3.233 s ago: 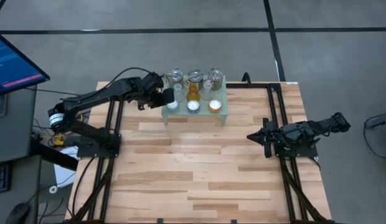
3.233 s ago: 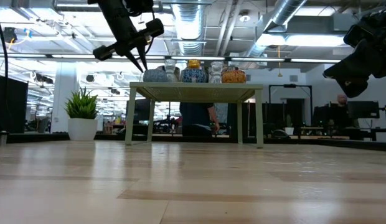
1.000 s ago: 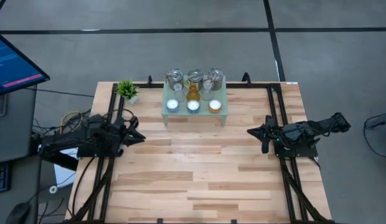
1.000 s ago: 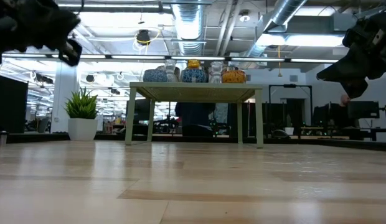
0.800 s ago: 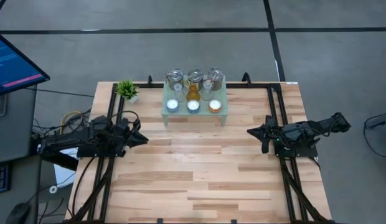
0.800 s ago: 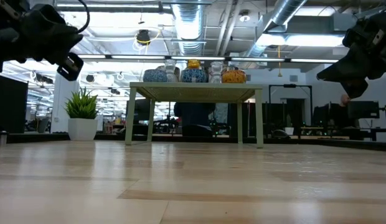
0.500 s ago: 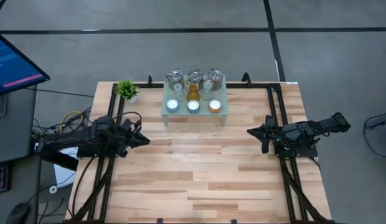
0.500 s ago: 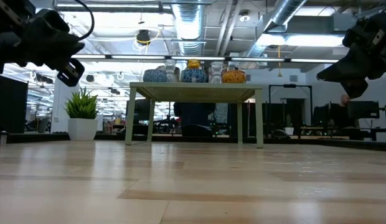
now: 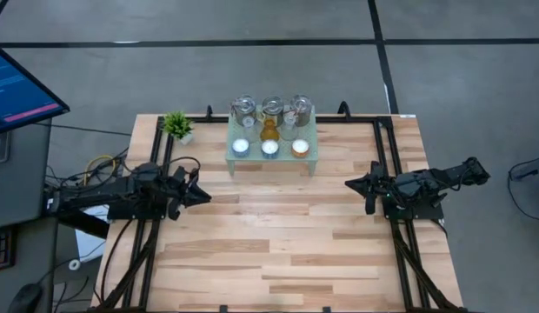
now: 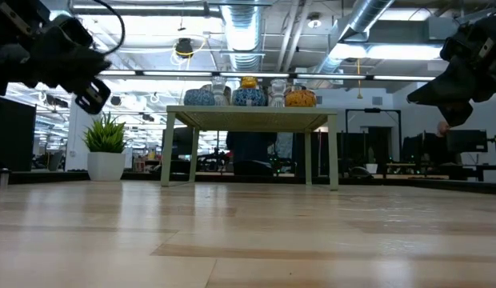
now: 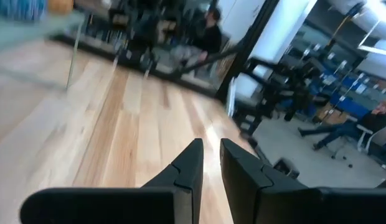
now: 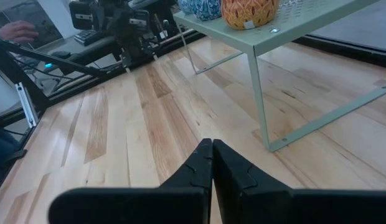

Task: Pick & Place candle stick holders
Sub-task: Return to Home Position

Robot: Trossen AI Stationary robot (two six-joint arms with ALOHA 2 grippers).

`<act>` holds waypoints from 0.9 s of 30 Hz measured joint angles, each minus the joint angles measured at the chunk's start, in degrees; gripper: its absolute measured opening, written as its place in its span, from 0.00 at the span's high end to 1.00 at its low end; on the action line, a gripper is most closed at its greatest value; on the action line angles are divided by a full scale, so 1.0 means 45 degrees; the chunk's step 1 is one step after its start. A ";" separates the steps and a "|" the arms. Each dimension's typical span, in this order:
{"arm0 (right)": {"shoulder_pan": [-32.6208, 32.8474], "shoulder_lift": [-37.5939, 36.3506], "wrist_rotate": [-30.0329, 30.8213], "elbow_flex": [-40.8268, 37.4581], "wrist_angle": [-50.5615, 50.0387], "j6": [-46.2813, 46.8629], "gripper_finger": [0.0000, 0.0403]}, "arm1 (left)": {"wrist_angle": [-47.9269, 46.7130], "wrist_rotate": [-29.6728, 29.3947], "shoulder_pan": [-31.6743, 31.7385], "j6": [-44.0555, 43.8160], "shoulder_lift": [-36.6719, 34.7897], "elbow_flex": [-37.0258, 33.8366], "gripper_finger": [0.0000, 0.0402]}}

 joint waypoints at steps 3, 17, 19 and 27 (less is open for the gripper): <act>0.0000 0.0000 0.0000 0.0000 0.0000 -0.0002 1.00 | 0.0010 0.0002 0.0000 -0.0003 -0.1005 0.0000 0.86; -0.0010 0.0000 0.0000 0.0000 -0.0002 -0.0002 1.00 | 0.0447 0.0010 -0.0005 -0.0005 -0.1395 -0.0010 0.87; -0.0010 0.0000 0.0000 0.0000 -0.0004 -0.0002 1.00 | 0.0503 0.0015 -0.0005 -0.0005 -0.1395 -0.0005 0.87; -0.0010 0.0000 0.0000 0.0000 0.0000 -0.0002 1.00 | 0.0454 0.0010 -0.0005 -0.0005 -0.1400 -0.0005 0.87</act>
